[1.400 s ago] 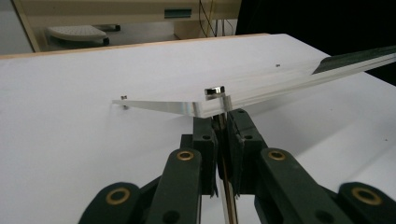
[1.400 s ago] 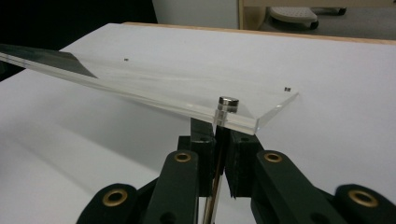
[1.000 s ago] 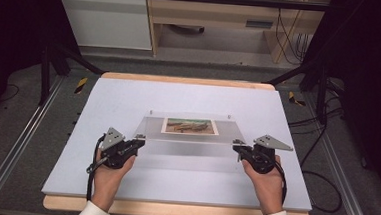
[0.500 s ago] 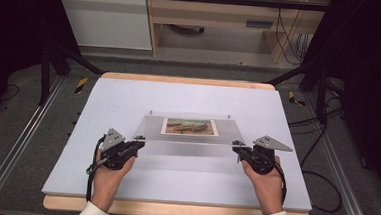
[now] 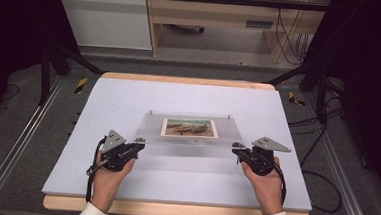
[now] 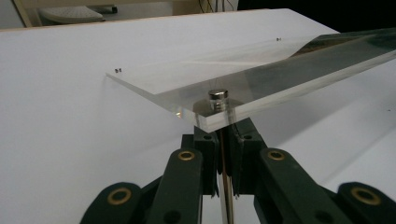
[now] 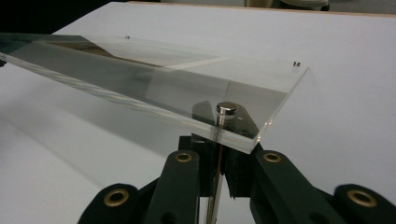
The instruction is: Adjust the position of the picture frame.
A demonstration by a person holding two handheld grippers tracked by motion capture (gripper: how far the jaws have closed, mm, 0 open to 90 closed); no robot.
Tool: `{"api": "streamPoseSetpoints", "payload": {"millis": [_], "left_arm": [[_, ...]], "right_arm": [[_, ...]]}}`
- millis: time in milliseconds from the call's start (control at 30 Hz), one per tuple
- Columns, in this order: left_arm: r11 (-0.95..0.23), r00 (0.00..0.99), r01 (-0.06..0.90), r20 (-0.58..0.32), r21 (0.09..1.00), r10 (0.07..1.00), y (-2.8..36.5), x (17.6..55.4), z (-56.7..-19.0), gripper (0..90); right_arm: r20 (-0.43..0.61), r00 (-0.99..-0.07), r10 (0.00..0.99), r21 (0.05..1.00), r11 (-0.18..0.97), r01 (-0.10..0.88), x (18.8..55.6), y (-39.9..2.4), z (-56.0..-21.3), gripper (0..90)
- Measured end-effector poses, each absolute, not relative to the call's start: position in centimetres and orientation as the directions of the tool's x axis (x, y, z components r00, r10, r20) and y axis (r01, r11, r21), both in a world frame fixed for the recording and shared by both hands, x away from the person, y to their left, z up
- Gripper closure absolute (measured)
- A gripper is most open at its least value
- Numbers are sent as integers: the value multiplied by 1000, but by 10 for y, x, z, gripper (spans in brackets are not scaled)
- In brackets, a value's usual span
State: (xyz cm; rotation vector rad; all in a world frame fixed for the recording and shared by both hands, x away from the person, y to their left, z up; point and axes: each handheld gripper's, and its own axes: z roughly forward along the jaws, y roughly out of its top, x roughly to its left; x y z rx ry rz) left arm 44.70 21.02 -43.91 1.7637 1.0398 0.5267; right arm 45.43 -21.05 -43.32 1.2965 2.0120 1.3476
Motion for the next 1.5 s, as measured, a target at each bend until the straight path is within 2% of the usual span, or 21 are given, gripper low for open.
{"api": "streamPoseSetpoints", "payload": {"millis": [1500], "left_arm": [[-186,557,432,-99,883,825,211,445,-446,826]], "right_arm": [[152,-510,846,857,144,495,451,-211,-443,837]]}}
